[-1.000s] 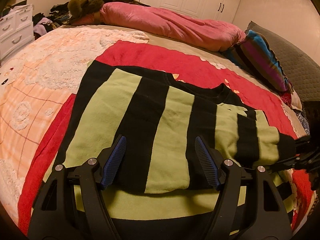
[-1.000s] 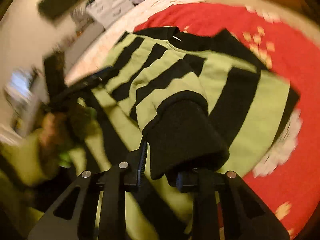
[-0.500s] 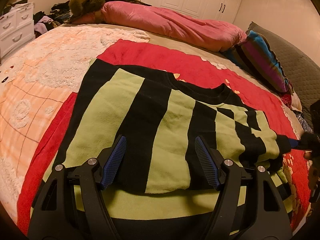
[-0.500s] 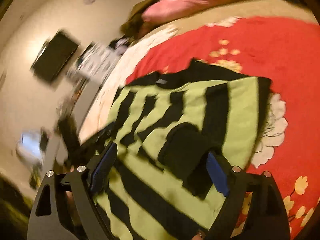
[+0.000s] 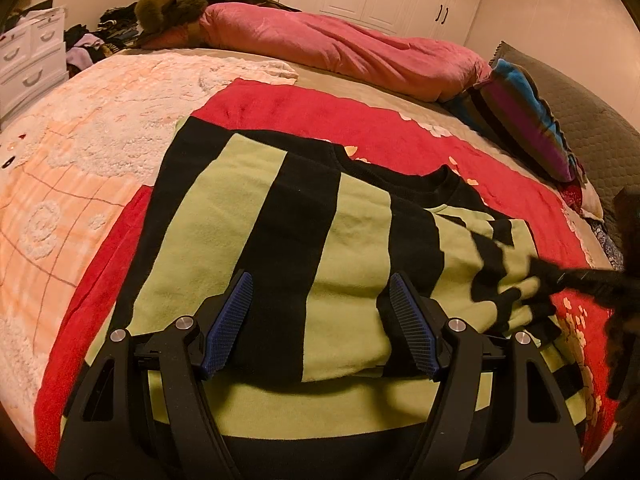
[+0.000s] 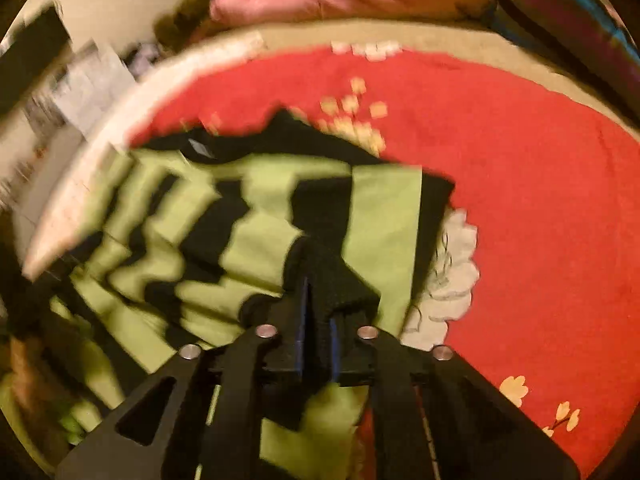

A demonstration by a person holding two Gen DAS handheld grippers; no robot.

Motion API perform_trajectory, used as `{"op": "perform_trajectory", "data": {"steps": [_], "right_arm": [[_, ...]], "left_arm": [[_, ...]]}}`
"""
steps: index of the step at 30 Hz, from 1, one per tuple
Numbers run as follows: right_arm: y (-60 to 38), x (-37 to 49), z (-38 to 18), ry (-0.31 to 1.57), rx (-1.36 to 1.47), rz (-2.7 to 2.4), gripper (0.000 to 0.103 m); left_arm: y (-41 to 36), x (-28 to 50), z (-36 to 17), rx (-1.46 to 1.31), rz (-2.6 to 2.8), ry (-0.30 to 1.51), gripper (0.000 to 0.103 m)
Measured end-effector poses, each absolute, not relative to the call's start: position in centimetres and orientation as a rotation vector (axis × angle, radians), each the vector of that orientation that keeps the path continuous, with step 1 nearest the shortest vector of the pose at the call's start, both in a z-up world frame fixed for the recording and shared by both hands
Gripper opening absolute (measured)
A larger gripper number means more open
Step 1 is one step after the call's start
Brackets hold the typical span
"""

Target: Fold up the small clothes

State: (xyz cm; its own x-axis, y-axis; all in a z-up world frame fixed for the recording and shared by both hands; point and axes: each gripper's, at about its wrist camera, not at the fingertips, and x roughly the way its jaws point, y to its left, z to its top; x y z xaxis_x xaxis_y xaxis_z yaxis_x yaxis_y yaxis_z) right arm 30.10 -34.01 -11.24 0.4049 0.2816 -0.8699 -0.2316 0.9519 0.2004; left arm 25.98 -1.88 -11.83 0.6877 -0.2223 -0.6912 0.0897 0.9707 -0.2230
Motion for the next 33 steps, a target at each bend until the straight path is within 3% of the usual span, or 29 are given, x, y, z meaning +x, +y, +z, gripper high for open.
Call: {"op": "perform_trajectory", "data": {"steps": [2, 4, 5, 9, 13, 21, 25, 30, 33], "right_arm": [[-34.9, 29.7, -11.4, 1.097, 0.113, 0.319, 0.019], [-35.7, 29.1, -10.6, 1.075, 0.157, 0.292, 0.042], [-36.5, 28.4, -9.7, 1.043, 0.176, 0.272, 0.044], [-37.4, 25.9, -6.5, 0.921, 0.194, 0.212, 0.047], [-33.6, 24.8, -5.5, 0.892, 0.131, 0.325, 0.051], [-29.4, 27.6, -11.4, 1.095, -0.003, 0.242, 0.056], [-29.4, 27.3, -11.4, 1.067, 0.004, 0.239, 0.057], [-29.8, 26.1, -9.8, 1.020, 0.077, 0.271, 0.075], [-30.7, 25.3, -9.4, 1.014, 0.121, 0.267, 0.076]], "left_arm": [[-1.9, 26.0, -11.8, -0.176, -0.176, 0.795, 0.063], [-1.9, 26.0, -11.8, -0.175, -0.175, 0.794, 0.063], [-1.9, 25.9, -11.6, -0.177, -0.175, 0.791, 0.063], [-1.8, 25.6, -10.8, -0.166, -0.170, 0.758, 0.070], [-2.0, 25.3, -10.4, -0.133, -0.159, 0.750, 0.070], [-0.9, 26.1, -12.1, -0.126, -0.093, 0.844, 0.070], [-0.8, 26.1, -12.2, -0.125, -0.091, 0.850, 0.071], [-0.3, 25.7, -11.4, -0.164, -0.105, 0.809, 0.074], [0.0, 25.4, -11.0, -0.164, -0.084, 0.791, 0.075]]}}
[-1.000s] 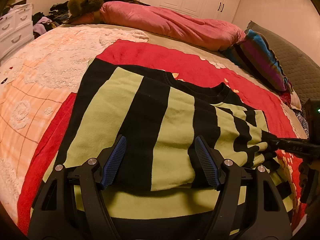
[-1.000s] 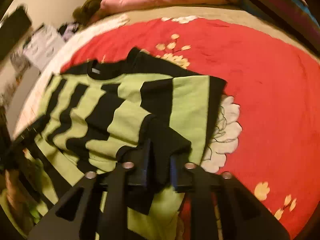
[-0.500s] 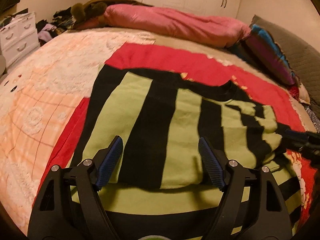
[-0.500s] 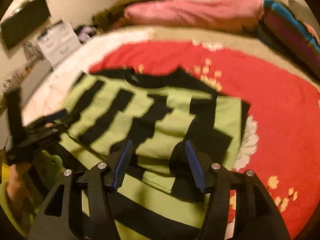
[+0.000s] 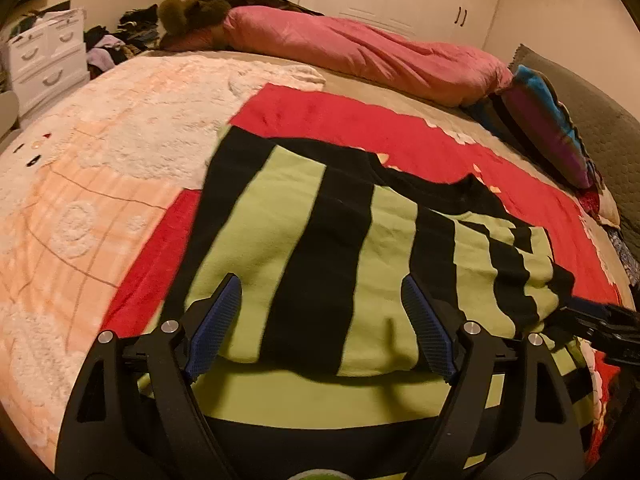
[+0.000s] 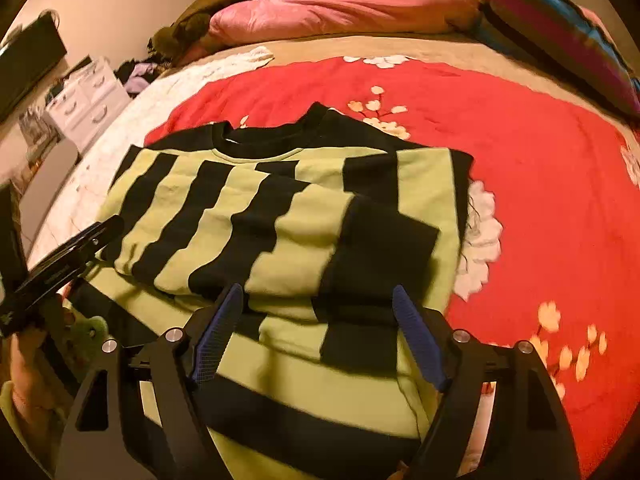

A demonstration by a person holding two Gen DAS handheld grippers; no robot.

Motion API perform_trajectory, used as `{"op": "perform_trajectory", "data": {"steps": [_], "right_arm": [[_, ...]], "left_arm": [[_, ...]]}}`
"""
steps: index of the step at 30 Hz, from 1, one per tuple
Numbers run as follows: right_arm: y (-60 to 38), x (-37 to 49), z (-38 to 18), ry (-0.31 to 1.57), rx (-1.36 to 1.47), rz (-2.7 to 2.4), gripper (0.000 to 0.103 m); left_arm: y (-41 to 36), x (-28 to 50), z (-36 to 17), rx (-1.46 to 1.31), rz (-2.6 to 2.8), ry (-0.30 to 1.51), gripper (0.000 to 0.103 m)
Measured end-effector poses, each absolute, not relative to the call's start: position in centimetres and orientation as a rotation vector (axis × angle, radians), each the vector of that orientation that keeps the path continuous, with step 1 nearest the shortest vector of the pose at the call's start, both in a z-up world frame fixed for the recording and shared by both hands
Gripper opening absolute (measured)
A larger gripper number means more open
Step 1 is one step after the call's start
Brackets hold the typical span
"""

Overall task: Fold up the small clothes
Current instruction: 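Move both grippers along the shirt body toward the hem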

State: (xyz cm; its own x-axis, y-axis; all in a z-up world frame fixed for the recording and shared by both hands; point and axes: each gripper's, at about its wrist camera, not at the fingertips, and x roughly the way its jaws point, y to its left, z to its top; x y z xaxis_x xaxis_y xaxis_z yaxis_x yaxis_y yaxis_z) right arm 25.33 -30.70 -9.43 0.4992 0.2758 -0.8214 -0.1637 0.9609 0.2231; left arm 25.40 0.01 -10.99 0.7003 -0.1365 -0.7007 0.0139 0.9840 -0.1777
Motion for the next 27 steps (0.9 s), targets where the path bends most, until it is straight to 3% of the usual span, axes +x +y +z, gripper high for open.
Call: {"op": "perform_trajectory", "data": {"steps": [5, 7, 10, 27], "right_arm": [[-32.4, 23.6, -9.2, 1.010, 0.188, 0.245, 0.077], [-32.9, 23.0, -9.1, 1.008, 0.195, 0.225, 0.095], [-33.4, 22.4, -8.7, 0.988, 0.201, 0.207, 0.095], [-33.9, 19.8, -4.0, 0.904, 0.204, 0.190, 0.098]], "left_arm": [[0.7, 24.7, -9.9, -0.174, -0.066, 0.759, 0.077], [1.0, 24.5, -9.4, -0.181, -0.061, 0.745, 0.078], [1.4, 24.1, -8.8, -0.189, -0.042, 0.721, 0.093], [1.9, 20.8, -6.8, -0.141, 0.021, 0.660, 0.094]]}}
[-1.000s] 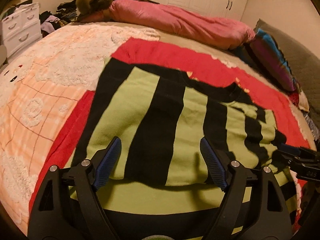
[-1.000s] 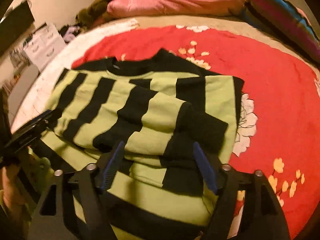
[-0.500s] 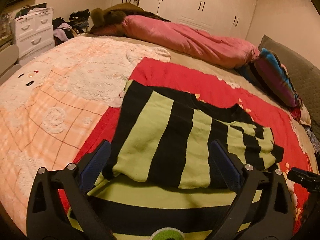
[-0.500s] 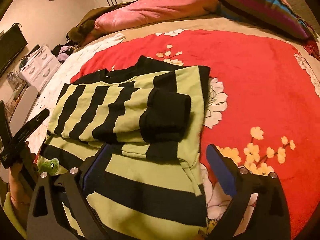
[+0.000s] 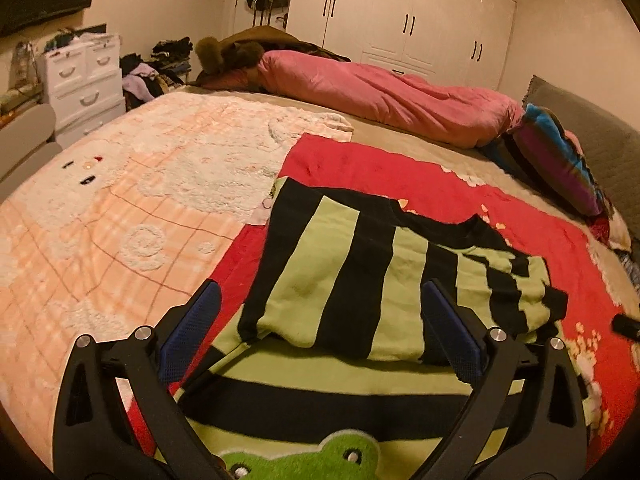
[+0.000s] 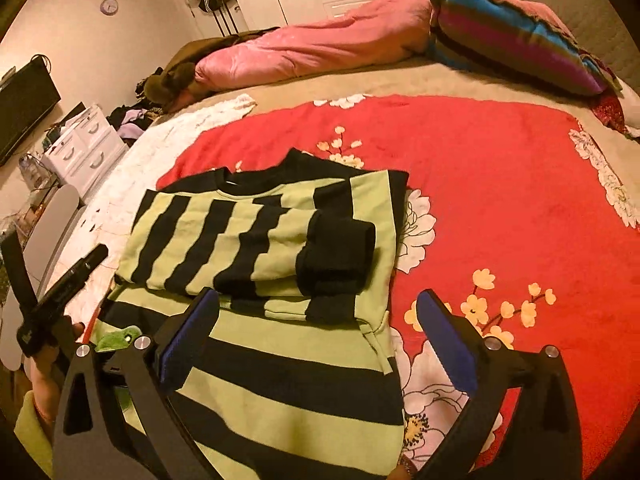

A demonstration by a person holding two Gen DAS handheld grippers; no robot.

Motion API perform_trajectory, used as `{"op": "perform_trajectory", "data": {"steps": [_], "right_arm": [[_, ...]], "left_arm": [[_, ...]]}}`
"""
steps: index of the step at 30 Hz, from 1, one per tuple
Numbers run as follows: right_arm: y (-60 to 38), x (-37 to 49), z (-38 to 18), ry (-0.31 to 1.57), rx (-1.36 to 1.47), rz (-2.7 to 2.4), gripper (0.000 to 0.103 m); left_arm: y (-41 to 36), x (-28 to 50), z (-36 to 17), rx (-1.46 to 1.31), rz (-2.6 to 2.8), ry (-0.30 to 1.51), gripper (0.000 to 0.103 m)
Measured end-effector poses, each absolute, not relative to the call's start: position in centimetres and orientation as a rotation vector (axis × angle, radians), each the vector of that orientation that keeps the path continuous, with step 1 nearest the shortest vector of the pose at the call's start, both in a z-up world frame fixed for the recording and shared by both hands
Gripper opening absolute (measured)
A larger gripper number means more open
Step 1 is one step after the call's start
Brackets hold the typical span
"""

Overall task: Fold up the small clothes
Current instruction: 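Move both grippers along the shirt body toward the hem, then grasp the striped shirt hem with both grippers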

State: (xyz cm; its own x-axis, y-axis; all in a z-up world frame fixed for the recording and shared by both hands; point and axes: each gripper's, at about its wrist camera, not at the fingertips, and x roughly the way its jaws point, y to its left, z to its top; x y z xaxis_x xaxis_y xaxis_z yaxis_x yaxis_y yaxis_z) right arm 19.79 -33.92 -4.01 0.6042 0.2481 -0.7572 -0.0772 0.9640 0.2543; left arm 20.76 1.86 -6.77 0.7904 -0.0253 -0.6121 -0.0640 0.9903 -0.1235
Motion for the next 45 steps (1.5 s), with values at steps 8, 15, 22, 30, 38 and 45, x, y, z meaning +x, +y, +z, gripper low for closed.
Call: {"op": "perform_trajectory", "data": {"steps": [8, 15, 22, 30, 38, 45], "right_arm": [[-33.9, 18.3, -1.9, 0.863, 0.207, 0.208, 0.098], [-34.0, 17.3, -0.7, 0.844, 0.208, 0.220, 0.098], [-34.2, 15.7, 0.4, 0.828, 0.198, 0.232, 0.098], [-34.7, 13.7, 1.2, 0.820, 0.192, 0.239, 0.098], [-34.1, 11.7, 1.2, 0.836, 0.167, 0.257, 0.098], [-33.4, 9.2, 0.1, 0.889, 0.129, 0.280, 0.098]], "left_arm": [[2.0, 18.0, -5.2, -0.113, 0.019, 0.648, 0.094], [2.4, 15.5, -2.9, -0.076, 0.002, 0.637, 0.094], [4.4, 13.9, -1.8, -0.076, 0.004, 0.673, 0.094], [8.5, 12.1, -1.2, -0.134, 0.065, 0.717, 0.094], [10.7, 10.1, -1.5, -0.146, 0.078, 0.773, 0.094], [11.4, 8.2, -2.9, -0.161, 0.056, 0.840, 0.094]]}}
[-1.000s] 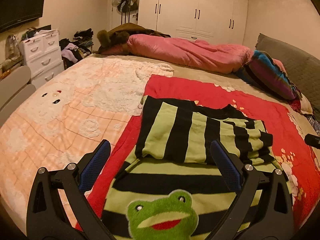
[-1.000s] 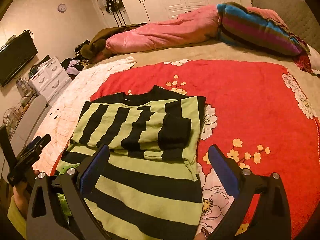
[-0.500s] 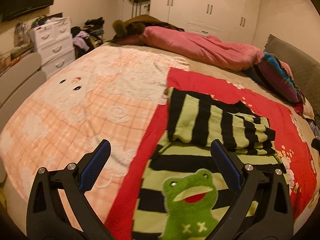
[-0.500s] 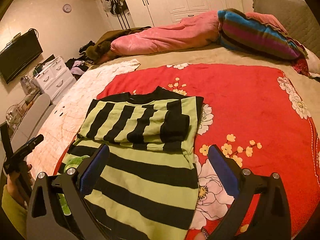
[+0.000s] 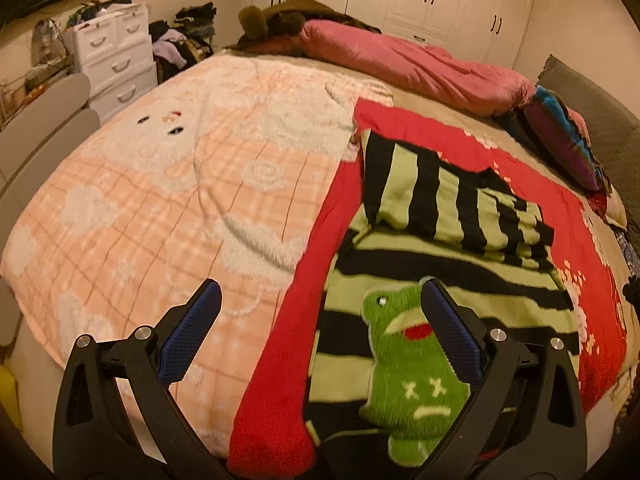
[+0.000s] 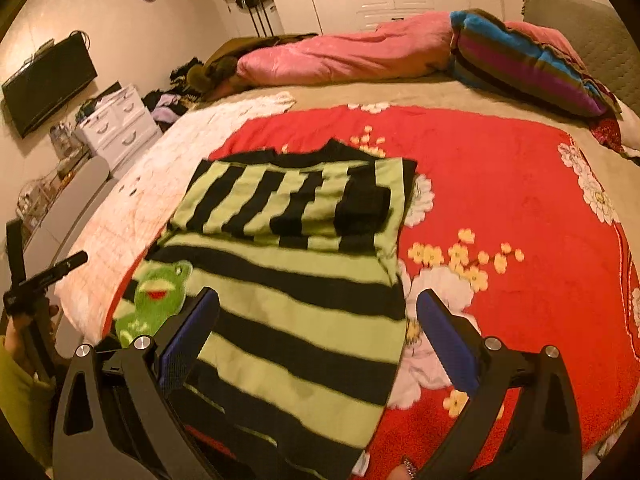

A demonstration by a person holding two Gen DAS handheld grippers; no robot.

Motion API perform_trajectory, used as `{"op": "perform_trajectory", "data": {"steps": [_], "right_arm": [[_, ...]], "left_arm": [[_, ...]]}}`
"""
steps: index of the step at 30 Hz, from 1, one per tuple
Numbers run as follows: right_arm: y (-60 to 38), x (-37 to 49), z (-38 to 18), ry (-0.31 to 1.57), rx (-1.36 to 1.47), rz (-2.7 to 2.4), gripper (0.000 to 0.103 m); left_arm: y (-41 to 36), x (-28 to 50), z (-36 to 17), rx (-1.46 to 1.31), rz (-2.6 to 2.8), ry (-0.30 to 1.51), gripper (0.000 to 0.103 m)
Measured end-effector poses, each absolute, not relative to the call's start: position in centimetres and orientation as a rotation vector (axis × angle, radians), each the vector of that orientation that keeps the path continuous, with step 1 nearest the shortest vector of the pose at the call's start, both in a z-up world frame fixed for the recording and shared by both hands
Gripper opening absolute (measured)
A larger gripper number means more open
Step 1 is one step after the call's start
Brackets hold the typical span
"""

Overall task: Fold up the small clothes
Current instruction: 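Grasp the striped shirt hem with both grippers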

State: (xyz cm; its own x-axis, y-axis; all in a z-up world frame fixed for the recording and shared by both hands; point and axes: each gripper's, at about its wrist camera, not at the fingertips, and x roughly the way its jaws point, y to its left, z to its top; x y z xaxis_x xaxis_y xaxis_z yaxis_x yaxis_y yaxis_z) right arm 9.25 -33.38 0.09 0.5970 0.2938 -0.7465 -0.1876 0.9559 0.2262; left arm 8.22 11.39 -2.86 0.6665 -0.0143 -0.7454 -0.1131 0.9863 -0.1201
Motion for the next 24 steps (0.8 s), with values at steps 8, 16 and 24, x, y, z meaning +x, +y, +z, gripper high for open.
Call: {"op": "perform_trajectory", "data": {"steps": [8, 16, 24], "right_arm": [[-33.3, 6.8, -2.0, 0.959, 0.099, 0.281, 0.098], [-33.1, 4.3, -4.6, 1.050, 0.062, 0.298, 0.098], [-32.4, 2.3, -8.0, 1.179, 0.081, 0.324, 0.098]], "left_arm": [[12.1, 6.9, -4.1, -0.155, 0.062, 0.895, 0.094], [12.5, 6.0, -5.4, -0.138, 0.082, 0.958, 0.094], [12.2, 5.6, -8.4, -0.130, 0.057, 1.070, 0.094]]}}
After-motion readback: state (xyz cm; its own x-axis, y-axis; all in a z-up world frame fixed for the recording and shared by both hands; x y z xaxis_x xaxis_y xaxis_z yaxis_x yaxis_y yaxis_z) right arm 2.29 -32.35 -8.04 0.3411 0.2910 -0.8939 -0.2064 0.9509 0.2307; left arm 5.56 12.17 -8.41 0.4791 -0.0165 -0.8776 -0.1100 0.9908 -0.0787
